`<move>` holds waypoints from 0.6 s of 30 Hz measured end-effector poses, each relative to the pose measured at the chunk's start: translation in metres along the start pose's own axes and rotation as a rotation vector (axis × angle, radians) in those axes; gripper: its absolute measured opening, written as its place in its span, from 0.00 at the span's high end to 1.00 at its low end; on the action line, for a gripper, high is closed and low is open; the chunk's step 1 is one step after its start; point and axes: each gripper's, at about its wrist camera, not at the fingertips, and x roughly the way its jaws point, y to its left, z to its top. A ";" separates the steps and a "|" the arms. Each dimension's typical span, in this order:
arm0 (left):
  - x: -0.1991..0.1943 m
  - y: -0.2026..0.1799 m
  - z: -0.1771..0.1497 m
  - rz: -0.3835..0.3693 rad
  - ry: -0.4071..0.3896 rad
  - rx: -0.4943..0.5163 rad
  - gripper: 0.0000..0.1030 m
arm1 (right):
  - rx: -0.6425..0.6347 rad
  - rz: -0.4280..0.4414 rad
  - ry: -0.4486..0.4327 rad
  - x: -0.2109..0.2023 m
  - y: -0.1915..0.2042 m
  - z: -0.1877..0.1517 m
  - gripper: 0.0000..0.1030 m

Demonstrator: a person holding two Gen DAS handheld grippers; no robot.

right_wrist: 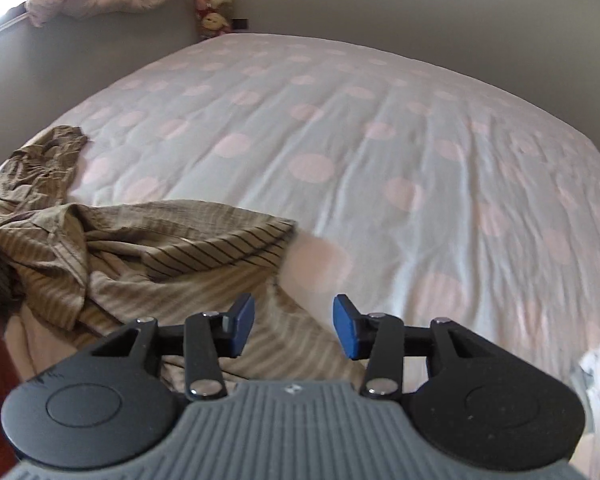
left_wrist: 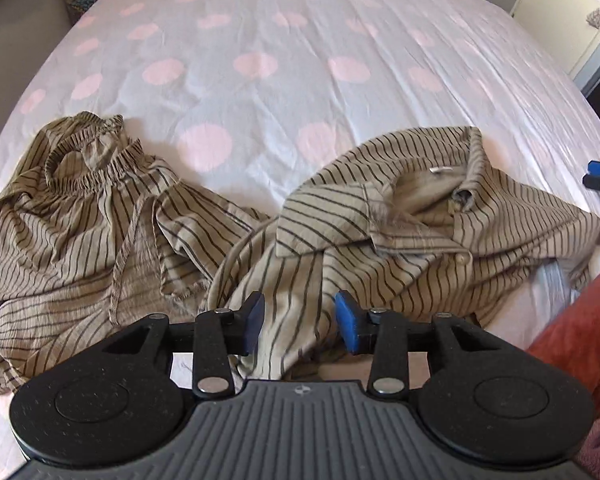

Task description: Fold clothes

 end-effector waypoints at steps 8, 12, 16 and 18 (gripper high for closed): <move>0.026 0.020 -0.005 0.060 -0.007 -0.143 0.64 | -0.144 0.229 0.007 0.056 0.112 0.036 0.44; 0.029 0.031 -0.015 0.062 -0.011 -0.192 0.64 | -0.228 0.295 0.010 0.079 0.160 0.051 0.40; 0.031 0.041 -0.022 0.047 -0.007 -0.225 0.64 | -0.286 0.326 0.022 0.108 0.194 0.062 0.39; 0.033 0.045 -0.024 0.039 -0.006 -0.234 0.64 | -0.315 0.341 0.028 0.122 0.212 0.068 0.39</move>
